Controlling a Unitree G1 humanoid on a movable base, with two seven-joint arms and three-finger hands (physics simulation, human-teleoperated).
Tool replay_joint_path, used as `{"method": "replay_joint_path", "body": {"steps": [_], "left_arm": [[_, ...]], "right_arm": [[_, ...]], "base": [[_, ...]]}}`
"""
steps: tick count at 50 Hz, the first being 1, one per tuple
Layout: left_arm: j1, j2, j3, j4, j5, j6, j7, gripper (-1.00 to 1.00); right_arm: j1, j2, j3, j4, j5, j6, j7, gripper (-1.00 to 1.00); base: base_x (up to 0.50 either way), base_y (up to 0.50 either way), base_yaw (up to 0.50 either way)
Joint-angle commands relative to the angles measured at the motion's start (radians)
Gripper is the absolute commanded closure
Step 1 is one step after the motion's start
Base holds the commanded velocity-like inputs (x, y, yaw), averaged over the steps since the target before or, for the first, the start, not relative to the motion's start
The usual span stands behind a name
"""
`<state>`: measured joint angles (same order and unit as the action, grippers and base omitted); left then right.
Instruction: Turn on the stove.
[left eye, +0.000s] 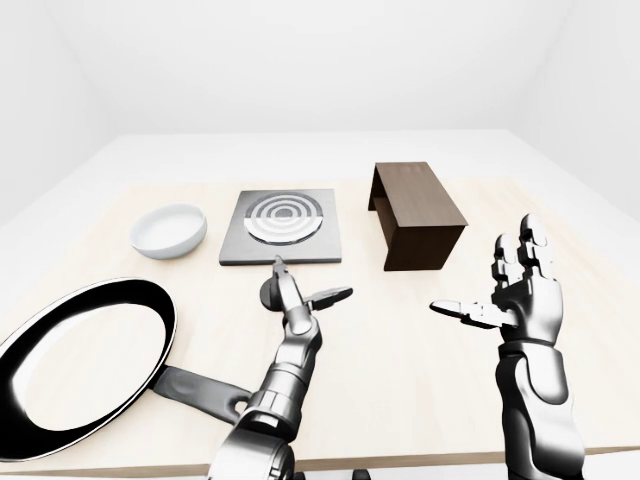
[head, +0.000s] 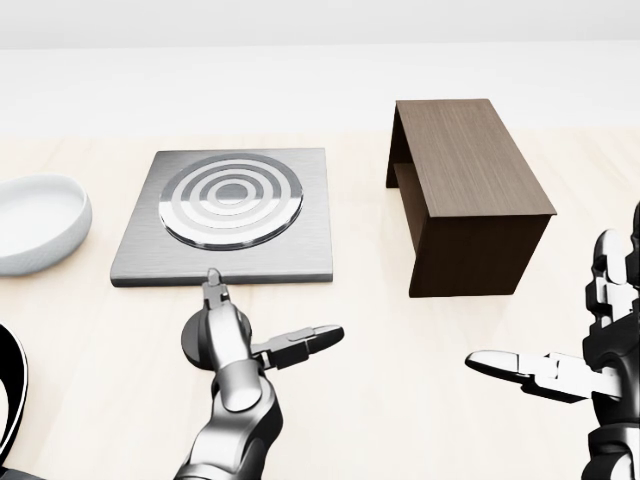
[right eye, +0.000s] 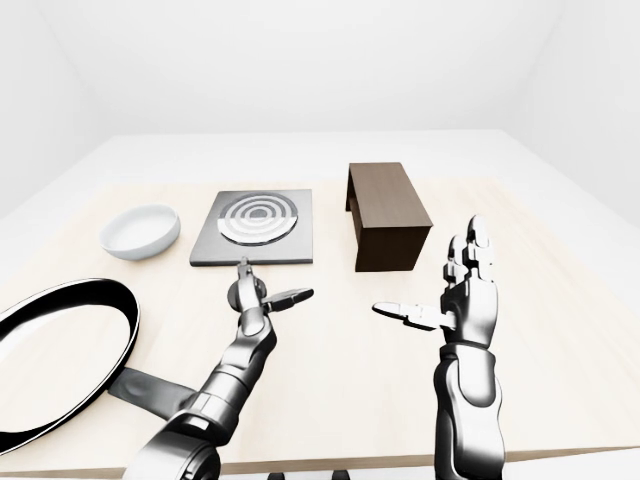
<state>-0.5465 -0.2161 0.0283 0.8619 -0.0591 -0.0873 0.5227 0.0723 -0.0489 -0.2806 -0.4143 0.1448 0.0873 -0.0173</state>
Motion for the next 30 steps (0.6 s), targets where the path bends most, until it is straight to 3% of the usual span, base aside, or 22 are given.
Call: {"method": "replay_joint_path", "body": {"steps": [1,21,27,30], "left_arm": [[0.019,0.152,0.005,-0.099,0.080,0.000,0.001,-1.00],[0.083,0.117,-0.043,-0.281,0.160,0.000,0.001,-1.00],[0.104,0.067,-0.091,-0.391,0.219,0.000,0.001,-1.00],[0.143,0.041,-0.126,-0.550,0.243,0.000,0.001,-1.00]], "right_arm": [[0.001,0.002,0.004,-0.003,0.000,0.000,0.002,-1.00],[0.000,0.003,0.014,-0.014,-0.001,0.000,0.004,-1.00],[0.004,0.004,0.006,-0.030,0.005,0.000,0.006,-1.00],[0.002,0.004,0.008,-0.023,0.005,0.000,0.007,-1.00]], "base": [[0.00,0.00,0.00],[0.00,0.00,0.00],[0.00,0.00,0.00],[0.00,0.00,0.00]]}}
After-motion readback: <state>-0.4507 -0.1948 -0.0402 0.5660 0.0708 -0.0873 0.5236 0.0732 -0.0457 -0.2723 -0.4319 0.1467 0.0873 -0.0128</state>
